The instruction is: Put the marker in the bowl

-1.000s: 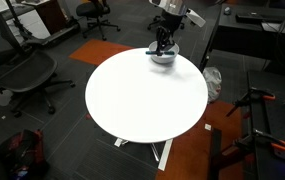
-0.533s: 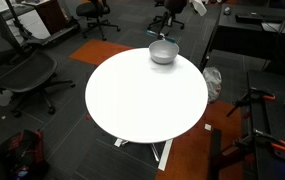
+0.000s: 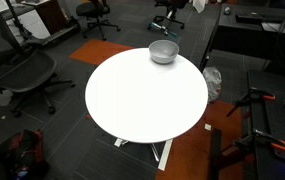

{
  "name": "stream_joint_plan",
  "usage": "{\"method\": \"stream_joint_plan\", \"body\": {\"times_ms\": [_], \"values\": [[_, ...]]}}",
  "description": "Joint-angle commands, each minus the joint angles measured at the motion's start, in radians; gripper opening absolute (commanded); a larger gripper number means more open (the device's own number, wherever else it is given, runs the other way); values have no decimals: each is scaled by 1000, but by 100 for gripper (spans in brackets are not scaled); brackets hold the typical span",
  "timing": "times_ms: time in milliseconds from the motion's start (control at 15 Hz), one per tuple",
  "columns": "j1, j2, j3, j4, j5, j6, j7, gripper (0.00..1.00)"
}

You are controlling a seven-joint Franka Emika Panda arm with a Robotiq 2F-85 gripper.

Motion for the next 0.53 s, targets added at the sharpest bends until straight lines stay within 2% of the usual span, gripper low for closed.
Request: {"method": "stream_joint_plan", "body": {"times_ms": [0, 467], "values": [[0, 69, -9, 66, -48, 15, 105, 5], [-30, 189, 10, 144, -100, -2, 203, 5]]}}
